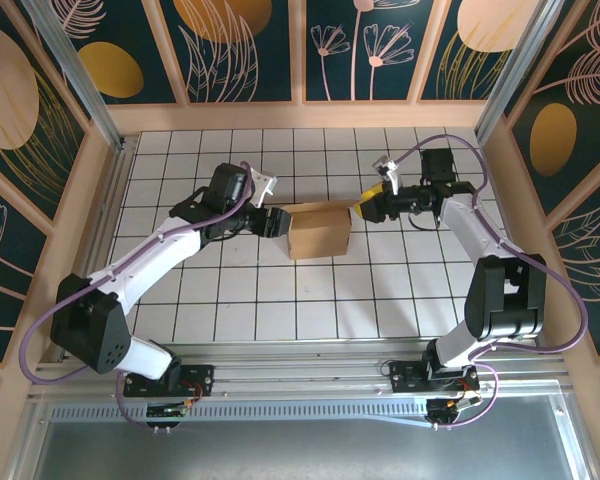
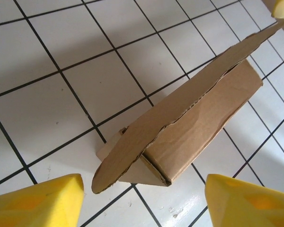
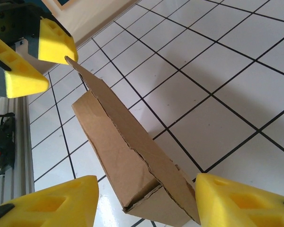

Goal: Fold the paper box

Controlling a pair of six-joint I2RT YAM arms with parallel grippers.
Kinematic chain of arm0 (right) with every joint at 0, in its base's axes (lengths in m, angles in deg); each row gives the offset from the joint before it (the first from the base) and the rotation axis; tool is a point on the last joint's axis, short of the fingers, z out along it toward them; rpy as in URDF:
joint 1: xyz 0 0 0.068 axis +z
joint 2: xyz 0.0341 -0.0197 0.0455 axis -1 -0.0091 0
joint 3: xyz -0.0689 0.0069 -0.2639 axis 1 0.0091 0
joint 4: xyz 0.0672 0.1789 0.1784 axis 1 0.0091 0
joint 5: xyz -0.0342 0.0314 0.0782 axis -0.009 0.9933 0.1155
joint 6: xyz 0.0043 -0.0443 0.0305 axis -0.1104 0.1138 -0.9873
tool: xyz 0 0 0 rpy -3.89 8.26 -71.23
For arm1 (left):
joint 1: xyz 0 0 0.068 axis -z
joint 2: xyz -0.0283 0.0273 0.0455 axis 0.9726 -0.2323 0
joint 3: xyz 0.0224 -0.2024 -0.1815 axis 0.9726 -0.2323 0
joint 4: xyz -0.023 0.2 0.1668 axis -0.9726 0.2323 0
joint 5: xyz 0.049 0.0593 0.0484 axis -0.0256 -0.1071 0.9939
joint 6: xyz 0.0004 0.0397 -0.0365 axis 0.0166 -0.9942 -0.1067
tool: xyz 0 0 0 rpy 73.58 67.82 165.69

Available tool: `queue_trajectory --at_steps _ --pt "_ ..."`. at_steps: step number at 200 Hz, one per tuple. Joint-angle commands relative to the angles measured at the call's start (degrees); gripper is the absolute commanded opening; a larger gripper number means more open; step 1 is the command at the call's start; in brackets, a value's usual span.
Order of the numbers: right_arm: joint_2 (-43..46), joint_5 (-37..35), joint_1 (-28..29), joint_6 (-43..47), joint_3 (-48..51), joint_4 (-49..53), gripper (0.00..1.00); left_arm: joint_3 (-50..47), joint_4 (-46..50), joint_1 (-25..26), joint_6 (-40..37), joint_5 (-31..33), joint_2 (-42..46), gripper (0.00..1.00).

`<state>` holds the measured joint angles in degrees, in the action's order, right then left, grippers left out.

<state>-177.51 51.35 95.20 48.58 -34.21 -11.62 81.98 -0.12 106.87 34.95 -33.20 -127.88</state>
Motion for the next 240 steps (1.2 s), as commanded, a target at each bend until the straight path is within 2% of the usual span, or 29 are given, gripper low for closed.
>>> queue_trajectory --at_steps 1,29,107,143,215,240 --pt "-0.7 -0.9 0.7 -0.7 0.9 -1.6 0.52 1.3 -1.1 -0.3 -0.3 -1.1 -1.1 0.62" --pt "-1.3 -1.3 0.8 -0.7 0.9 -1.5 0.45 0.8 -1.8 -0.2 0.0 -0.6 -1.5 0.51" --pt "-1.2 -2.4 1.3 -1.5 1.5 -2.5 0.31 1.0 -2.2 -0.2 0.4 0.3 -2.5 0.4" --pt "-1.0 -2.9 1.9 -2.2 1.5 -2.8 0.22 1.2 -2.1 -0.2 1.7 0.7 -3.1 0.29" --pt "1.5 -8.2 4.8 -7.9 2.8 -6.6 0.08 0.8 -5.1 -0.3 6.6 -2.2 -3.1 0.22" --pt "2.6 -9.3 6.3 -9.6 3.8 -8.0 0.07 0.0 -6.1 -0.2 7.3 -2.3 -2.7 0.17"
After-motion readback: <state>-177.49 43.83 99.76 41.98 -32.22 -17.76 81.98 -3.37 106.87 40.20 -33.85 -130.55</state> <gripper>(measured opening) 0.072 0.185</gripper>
